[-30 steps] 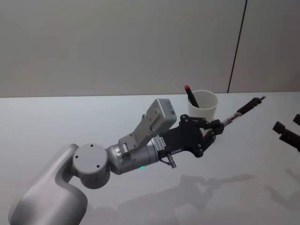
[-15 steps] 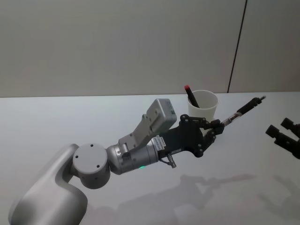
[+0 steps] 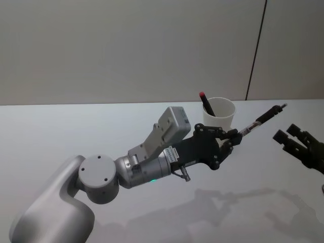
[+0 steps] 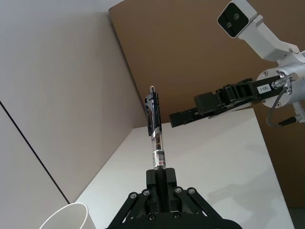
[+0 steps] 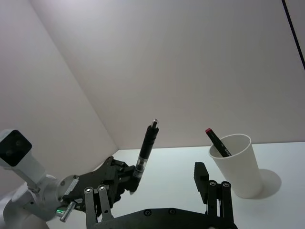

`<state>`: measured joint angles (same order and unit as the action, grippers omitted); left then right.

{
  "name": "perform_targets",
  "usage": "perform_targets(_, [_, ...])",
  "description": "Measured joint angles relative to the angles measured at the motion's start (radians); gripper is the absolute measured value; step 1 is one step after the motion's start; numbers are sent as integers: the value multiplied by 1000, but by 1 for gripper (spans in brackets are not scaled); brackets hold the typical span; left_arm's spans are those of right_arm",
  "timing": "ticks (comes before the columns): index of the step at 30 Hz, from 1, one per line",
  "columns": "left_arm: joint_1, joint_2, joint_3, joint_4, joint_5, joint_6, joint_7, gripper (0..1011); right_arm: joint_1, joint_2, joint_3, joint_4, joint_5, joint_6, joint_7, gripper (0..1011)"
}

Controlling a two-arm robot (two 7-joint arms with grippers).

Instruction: Place the pen into the pen holder.

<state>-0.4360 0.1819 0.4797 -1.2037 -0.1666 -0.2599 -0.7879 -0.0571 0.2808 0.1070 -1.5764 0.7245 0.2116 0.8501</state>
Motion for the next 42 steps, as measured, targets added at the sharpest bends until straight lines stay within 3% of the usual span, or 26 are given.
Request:
perform_targets(20, [0,0,0,0,0,0,0,129,77,-33,-56,83,62,-25,-25,1001])
perform_targets(42, [0,0,0,0,0,0,0,127,145,-40,-106,188,104,-33,105,1001])
